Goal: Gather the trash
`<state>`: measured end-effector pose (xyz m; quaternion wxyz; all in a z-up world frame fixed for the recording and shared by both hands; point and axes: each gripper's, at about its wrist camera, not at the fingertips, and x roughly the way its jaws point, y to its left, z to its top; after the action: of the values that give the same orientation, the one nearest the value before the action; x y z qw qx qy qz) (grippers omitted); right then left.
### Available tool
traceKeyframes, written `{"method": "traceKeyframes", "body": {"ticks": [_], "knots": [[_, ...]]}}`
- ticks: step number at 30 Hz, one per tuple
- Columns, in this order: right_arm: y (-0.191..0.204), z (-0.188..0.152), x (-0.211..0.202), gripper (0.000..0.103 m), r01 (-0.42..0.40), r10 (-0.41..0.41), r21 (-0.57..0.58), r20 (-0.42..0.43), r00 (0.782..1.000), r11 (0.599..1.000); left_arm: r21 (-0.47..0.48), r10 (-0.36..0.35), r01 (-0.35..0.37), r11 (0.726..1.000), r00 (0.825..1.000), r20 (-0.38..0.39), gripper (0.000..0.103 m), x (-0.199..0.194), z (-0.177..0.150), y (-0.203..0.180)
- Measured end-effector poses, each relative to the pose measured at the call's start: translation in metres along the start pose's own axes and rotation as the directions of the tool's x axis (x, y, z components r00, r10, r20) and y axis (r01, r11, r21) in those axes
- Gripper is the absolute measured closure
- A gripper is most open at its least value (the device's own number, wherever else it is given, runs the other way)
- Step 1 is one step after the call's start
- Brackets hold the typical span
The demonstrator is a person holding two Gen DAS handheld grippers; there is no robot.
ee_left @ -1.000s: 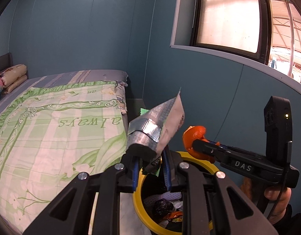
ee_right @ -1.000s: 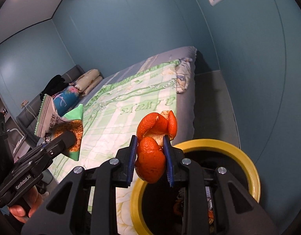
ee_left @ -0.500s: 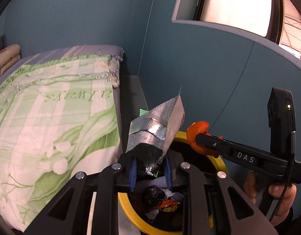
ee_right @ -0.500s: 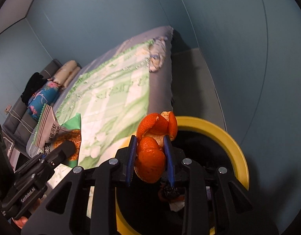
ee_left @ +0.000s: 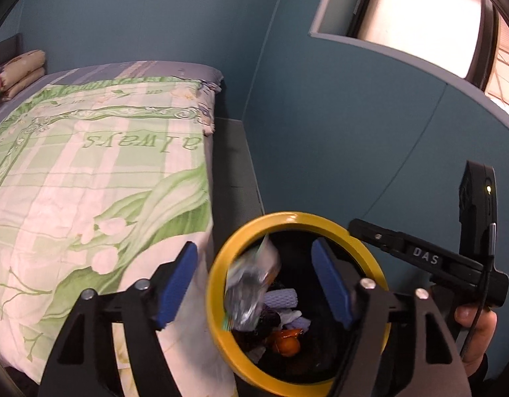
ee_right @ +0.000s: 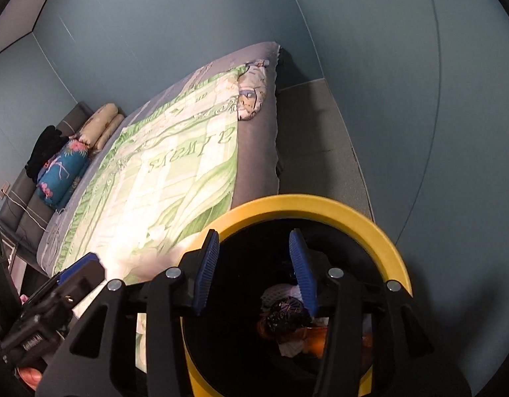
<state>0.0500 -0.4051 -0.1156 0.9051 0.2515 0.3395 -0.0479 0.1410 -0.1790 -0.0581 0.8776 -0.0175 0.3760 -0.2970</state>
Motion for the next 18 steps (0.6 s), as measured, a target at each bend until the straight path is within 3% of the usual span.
{"method": "traceKeyframes", "body": {"ticks": [7, 10, 13, 18], "knots": [[0.028, 0.006, -0.012, 0.050, 0.009, -0.005, -0.069, 0.065, 0.998, 0.998, -0.068, 0.092, -0.088, 0.994, 0.993, 0.068, 0.026, -0.043, -0.001, 0.047], [0.046, 0.007, -0.010, 0.036, -0.017, 0.024, -0.102, 0.066, 0.998, 0.995, -0.092, 0.145, -0.135, 0.987, 0.983, 0.112, 0.021, -0.069, -0.005, 0.067], [0.072, 0.004, -0.008, 0.024, -0.053, 0.064, -0.156, 0.065, 0.996, 0.986, -0.114, 0.209, -0.192, 0.975, 0.964, 0.165, 0.017, -0.094, -0.010, 0.086], [0.122, -0.006, -0.009, 0.010, -0.089, 0.113, -0.267, 0.079, 0.990, 0.960, -0.150, 0.319, -0.289, 0.946, 0.911, 0.261, 0.008, -0.139, -0.020, 0.102]]}}
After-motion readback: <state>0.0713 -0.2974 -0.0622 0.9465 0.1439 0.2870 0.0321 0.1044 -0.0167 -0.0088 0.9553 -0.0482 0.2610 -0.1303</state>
